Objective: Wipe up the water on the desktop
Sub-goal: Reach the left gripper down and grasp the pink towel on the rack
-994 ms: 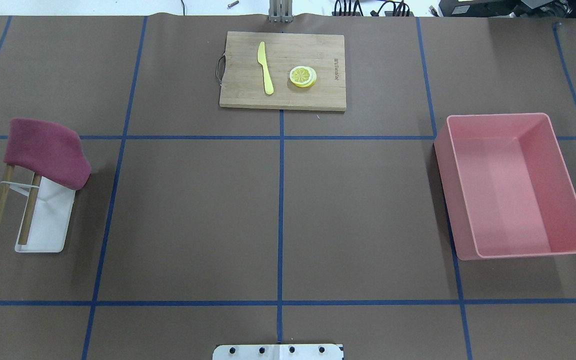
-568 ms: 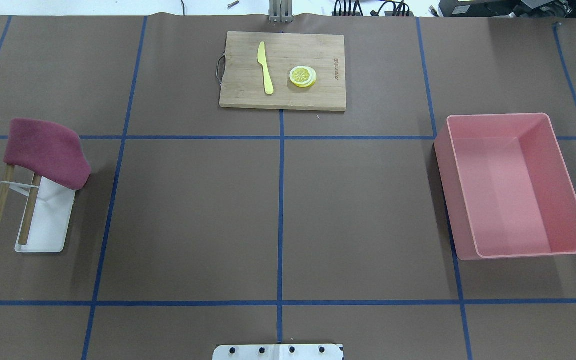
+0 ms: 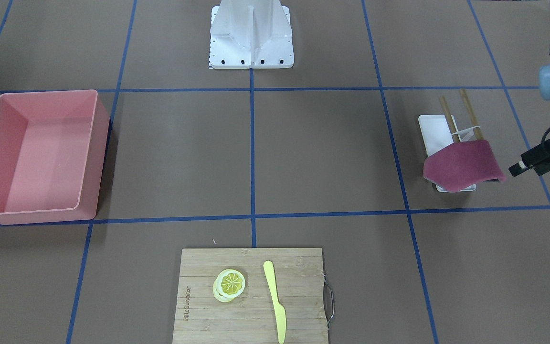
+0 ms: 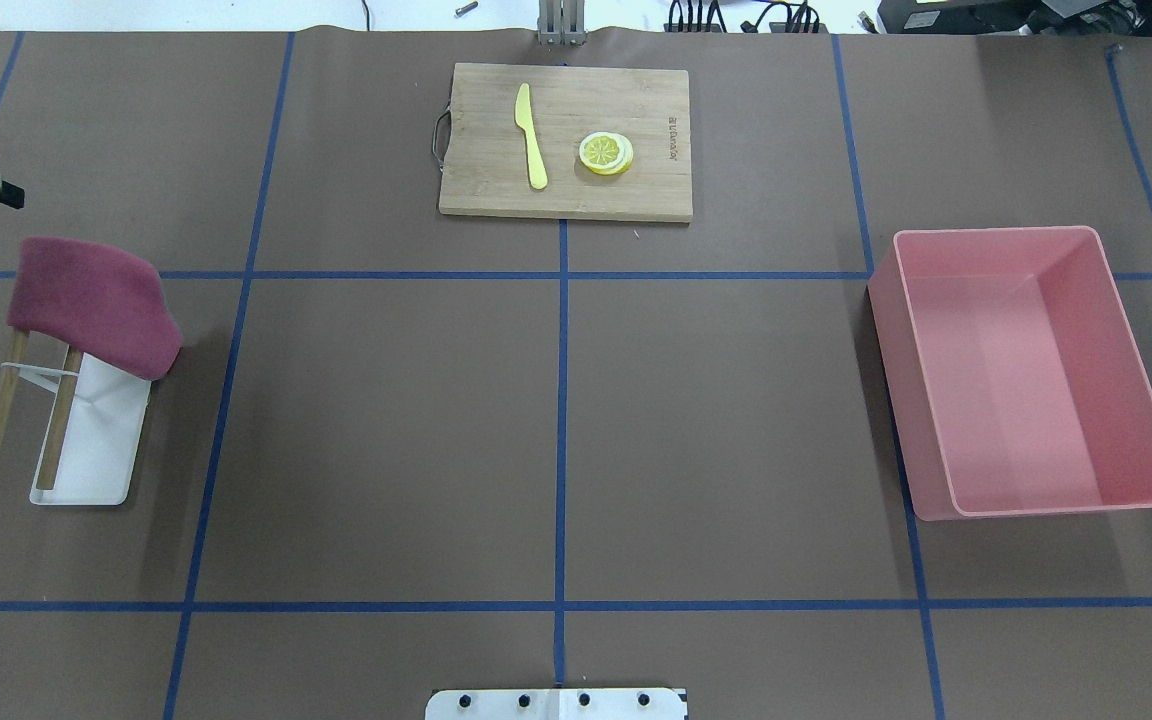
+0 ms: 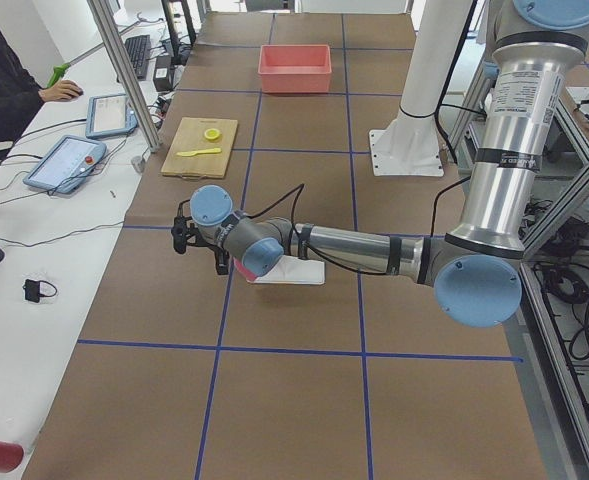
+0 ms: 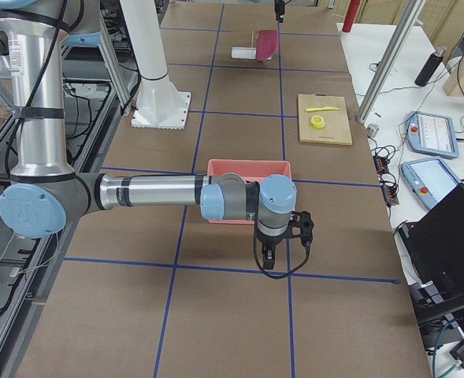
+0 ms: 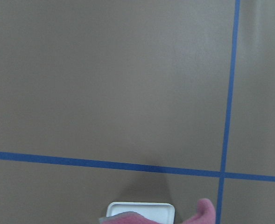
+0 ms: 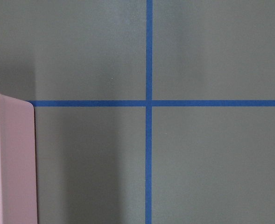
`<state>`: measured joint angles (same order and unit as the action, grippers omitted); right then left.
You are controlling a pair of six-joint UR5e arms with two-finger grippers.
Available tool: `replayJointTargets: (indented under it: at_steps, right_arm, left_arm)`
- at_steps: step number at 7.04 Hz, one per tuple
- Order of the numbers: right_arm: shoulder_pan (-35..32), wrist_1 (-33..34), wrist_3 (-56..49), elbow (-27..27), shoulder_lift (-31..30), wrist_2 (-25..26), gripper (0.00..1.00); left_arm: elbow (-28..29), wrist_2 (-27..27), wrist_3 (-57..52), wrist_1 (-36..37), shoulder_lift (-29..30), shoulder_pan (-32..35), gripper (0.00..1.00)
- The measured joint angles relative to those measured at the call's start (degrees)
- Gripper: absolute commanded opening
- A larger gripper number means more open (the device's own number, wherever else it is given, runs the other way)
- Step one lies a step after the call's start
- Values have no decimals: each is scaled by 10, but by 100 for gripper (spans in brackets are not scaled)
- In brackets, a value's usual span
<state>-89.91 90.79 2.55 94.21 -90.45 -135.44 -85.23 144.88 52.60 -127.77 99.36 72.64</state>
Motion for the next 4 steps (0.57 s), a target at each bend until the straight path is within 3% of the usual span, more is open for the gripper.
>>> replayJointTargets:
  at_steps: [3, 4]
  right_arm:
    - [0, 0, 0, 0, 0, 0, 100]
    - [0, 0, 0, 0, 0, 0, 100]
  left_arm:
    - [3, -1, 29, -25, -3, -27, 97]
    - [5, -1, 28, -25, -6, -28, 85]
